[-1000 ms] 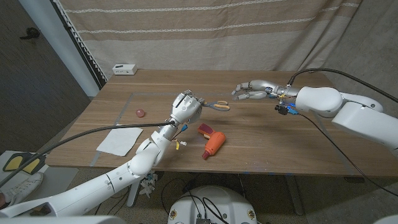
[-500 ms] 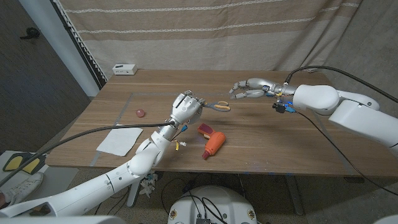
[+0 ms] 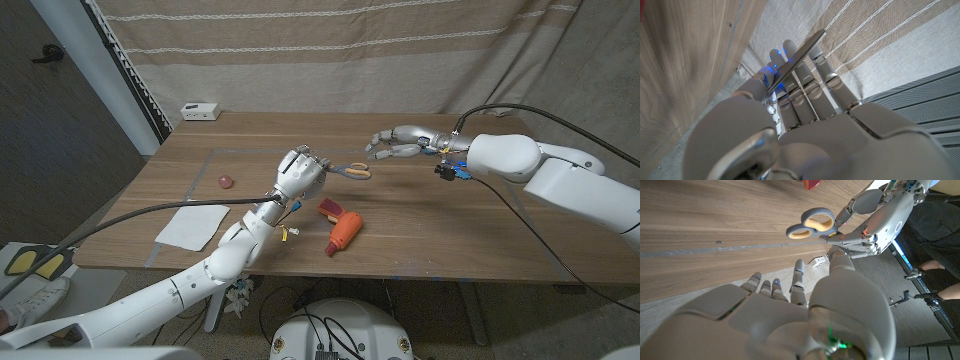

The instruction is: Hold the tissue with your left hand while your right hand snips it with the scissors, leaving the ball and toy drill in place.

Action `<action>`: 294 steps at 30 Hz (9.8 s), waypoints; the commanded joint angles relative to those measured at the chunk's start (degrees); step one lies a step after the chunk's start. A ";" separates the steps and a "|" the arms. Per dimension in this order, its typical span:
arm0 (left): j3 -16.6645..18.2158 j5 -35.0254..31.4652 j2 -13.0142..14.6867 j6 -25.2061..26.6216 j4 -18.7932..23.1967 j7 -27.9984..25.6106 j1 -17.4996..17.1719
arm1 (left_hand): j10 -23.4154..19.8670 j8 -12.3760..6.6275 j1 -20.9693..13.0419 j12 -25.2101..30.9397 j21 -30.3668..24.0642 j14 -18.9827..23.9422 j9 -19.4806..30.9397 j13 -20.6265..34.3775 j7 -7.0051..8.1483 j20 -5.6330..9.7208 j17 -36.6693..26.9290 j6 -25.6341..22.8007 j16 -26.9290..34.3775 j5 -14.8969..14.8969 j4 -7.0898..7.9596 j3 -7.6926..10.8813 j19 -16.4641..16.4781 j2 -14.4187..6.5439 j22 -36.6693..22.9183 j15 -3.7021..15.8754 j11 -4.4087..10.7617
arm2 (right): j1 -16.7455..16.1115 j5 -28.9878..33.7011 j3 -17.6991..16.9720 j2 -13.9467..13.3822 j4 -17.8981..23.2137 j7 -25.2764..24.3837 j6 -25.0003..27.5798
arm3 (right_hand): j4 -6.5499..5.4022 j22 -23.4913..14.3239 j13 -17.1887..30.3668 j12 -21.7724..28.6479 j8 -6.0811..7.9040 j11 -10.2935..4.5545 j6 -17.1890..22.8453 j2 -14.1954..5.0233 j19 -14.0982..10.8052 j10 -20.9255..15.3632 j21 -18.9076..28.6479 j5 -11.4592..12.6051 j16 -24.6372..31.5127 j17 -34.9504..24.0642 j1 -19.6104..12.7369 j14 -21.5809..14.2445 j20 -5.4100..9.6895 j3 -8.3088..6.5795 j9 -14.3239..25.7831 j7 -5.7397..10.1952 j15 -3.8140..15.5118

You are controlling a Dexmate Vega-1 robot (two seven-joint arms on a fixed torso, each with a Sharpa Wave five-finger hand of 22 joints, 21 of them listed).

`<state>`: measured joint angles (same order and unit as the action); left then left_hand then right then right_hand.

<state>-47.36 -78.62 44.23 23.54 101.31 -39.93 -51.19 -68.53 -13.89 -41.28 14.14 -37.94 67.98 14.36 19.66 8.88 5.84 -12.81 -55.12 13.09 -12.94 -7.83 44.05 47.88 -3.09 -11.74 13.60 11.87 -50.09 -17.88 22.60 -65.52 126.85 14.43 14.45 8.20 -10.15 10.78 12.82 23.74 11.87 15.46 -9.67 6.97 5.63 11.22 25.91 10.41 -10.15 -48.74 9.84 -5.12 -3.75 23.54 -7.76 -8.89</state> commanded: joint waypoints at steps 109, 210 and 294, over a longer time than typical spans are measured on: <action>-1.26 0.91 -0.99 0.94 -1.46 -1.25 0.68 | -0.69 0.98 -0.33 0.10 -1.52 0.47 -1.26 0.26 0.24 4.66 -0.04 0.18 -0.23 0.06 0.01 0.32 -0.03 -0.76 0.10 -0.01 -0.04 | 9.45 14.34 10.74 3.51 6.35 3.56 18.02 | -0.41 -0.13 -0.03 1.47 3.47 0.46 6.13 1.78 -3.33 -5.63 0.74 3.60 0.03 -0.05 -3.92 1.66 -0.26 0.10 3.92 -1.83 -0.98; -1.21 2.58 -1.21 1.21 -2.13 -2.80 0.72 | -0.77 1.12 -0.42 -0.13 -2.39 0.57 -1.72 0.28 0.23 4.61 -0.05 0.00 -0.24 0.08 -0.13 0.21 -0.17 -0.75 0.20 -0.02 -0.04 | 14.11 22.17 16.36 7.00 4.73 8.93 20.22 | -1.37 -0.20 0.00 2.15 4.22 -3.08 10.17 1.26 -2.83 -10.29 0.15 6.10 -0.08 -0.08 -4.67 1.30 0.57 2.44 5.21 0.06 0.90; -1.20 3.33 -1.16 0.52 -2.42 -5.26 0.20 | -1.36 1.18 -0.90 -0.05 -3.16 0.97 -2.06 0.36 0.35 4.55 -0.02 -0.34 -0.16 0.18 -0.54 0.31 -0.12 -0.65 0.27 -0.03 -0.10 | 16.82 35.17 20.66 8.17 6.63 16.73 20.14 | -1.19 -0.11 0.13 0.24 0.70 -5.76 8.43 2.58 -0.13 -5.89 -0.13 6.83 -0.10 -0.14 -6.52 4.63 2.42 4.99 3.11 2.10 2.67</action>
<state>-48.47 -74.57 42.74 24.03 98.89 -44.57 -50.95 -69.25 -12.93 -41.90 13.88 -40.53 68.51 12.24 19.93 8.98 5.84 -12.81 -55.03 13.10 -12.94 -8.08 44.29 47.88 -3.41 -11.48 13.70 11.37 -34.03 14.35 42.64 -57.83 133.26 29.39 34.85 6.91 -10.12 10.79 13.12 24.76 6.33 24.04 -7.55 6.84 -0.30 11.01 32.88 10.15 -10.15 -55.07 9.92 -3.35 0.69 26.60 -6.12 -6.76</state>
